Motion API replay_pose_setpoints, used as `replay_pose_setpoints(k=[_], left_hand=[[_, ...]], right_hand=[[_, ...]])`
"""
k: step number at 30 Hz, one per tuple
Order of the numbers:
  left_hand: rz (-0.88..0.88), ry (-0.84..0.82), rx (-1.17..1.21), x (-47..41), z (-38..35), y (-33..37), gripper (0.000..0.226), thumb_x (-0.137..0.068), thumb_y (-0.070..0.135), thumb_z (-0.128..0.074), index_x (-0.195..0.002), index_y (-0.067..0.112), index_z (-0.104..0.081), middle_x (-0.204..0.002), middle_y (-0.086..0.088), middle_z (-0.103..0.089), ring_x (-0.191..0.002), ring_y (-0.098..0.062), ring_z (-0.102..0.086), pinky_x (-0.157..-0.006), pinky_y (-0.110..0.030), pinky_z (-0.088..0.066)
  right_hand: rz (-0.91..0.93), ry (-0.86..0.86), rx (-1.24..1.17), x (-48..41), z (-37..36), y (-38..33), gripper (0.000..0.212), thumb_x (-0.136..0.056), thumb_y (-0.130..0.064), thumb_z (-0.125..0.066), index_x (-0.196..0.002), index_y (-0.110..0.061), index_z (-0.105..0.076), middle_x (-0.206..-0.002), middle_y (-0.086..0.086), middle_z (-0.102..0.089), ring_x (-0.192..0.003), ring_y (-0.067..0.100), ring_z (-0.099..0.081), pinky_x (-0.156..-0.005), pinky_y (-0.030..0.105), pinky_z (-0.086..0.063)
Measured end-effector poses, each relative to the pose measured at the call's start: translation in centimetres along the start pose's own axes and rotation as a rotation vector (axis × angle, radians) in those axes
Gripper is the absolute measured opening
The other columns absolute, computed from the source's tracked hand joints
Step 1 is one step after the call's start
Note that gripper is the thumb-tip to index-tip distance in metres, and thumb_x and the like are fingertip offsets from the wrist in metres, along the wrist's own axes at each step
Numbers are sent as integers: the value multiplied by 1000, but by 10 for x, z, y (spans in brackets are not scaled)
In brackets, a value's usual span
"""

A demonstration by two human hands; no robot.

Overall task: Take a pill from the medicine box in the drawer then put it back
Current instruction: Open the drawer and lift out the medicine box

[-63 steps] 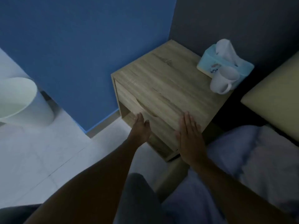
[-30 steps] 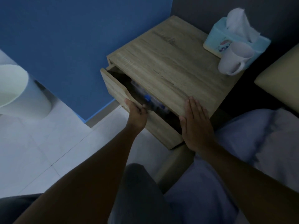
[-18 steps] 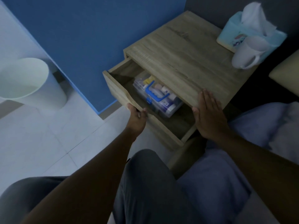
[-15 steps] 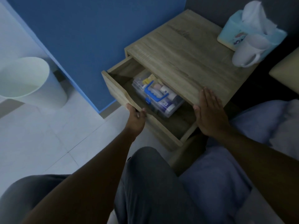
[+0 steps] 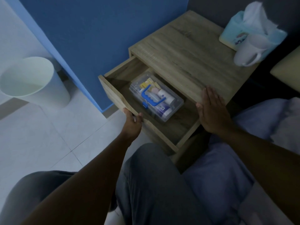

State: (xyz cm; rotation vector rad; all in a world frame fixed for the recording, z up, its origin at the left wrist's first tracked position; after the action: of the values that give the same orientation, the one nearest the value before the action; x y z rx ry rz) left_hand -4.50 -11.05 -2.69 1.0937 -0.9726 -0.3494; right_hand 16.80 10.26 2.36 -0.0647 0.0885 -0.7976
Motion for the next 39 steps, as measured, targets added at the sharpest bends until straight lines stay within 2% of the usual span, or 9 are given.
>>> replay_pose_setpoints(k=[7, 10, 13, 16, 18, 22, 28, 33, 39], left_hand=[[-5, 93, -79, 4, 3, 6, 87, -96, 35, -53, -153, 26, 12, -163, -2, -16, -146, -29, -27, -110, -43, -33], [-142, 242, -243, 8, 7, 25, 110, -85, 30, -70, -153, 23, 18, -165, 1, 9, -151, -26, -3, -117, -42, -19], [-304, 285, -471, 5, 15, 49, 124, -76, 30, -79, -152, 22, 19, -162, 2, 23, -150, -21, 13, -117, -40, -9], [-404, 226, -620, -8, 21, 72, 100, -85, 17, -69, -156, 25, 1, -165, 2, 9, -150, -20, 7, -119, -46, -12], [-456, 168, -677, -18, 24, 87, 73, -92, 14, -57, -155, 23, -19, -164, -1, -13, -150, -22, -12, -117, -43, -25], [-438, 154, -655, -42, 27, 108, 50, -95, 14, -53, -144, 18, -41, -138, -6, -53, -124, -22, -53, -85, -24, -45], [-253, 79, -655, -92, 21, 117, 22, -97, 21, -51, -118, 16, -55, -107, -7, -64, -87, -12, -64, -63, -25, -50], [-172, 57, -772, -123, 11, 113, 26, -99, 29, -46, -117, 12, -54, -105, -10, -62, -90, -18, -63, -72, -33, -54], [-107, 0, -788, -131, 12, 108, 34, -98, 29, -48, -128, 13, -49, -116, -13, -59, -103, -26, -62, -89, -47, -54]], right_hand=[[-12, -37, -23, -1, -3, 3, 65, -103, -39, -30, -155, -2, -15, -163, 20, -16, -151, 32, -15, -122, 47, -12], [-57, -104, -64, 0, 0, -5, 66, -103, -41, -26, -156, -3, -11, -164, 18, -9, -152, 30, -9, -123, 47, -9], [102, -20, -90, 13, 10, -38, 60, -103, -30, -33, -154, -2, -20, -163, 19, -17, -151, 31, -17, -121, 51, -19], [217, -2, -162, 22, 12, -80, 56, -102, -25, -35, -154, -7, -23, -163, 14, -20, -152, 25, -16, -122, 48, -21], [113, -51, -339, 21, 8, -101, 58, -103, -29, -35, -156, -15, -17, -165, 7, -15, -152, 20, -11, -123, 44, -19], [-166, -111, -546, 15, -12, -123, 67, -101, -34, -42, -157, -22, -6, -166, 0, -5, -152, 18, -10, -119, 45, -28], [-445, -118, -585, -3, -45, -125, 78, -100, -46, -42, -156, -22, 7, -166, 5, 1, -150, 24, -17, -116, 47, -32], [-672, 17, -716, -9, -66, -126, 85, -95, -50, -49, -155, -29, 8, -162, 8, -15, -132, 26, -45, -84, 30, -40], [-769, 120, -931, -10, -70, -132, 85, -96, -38, -55, -156, -30, 3, -155, 7, -32, -126, 21, -50, -68, 11, -32]])
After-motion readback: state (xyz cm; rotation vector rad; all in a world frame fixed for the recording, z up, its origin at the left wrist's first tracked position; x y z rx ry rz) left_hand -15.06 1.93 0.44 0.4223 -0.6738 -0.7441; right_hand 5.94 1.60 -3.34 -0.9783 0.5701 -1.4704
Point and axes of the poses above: each hand's wrist, its own x-axis away from the middle knuckle, its own z-axis out of the back of the hand, y = z × x, the point moved 3 cm from there along -x, towards the middle knuckle
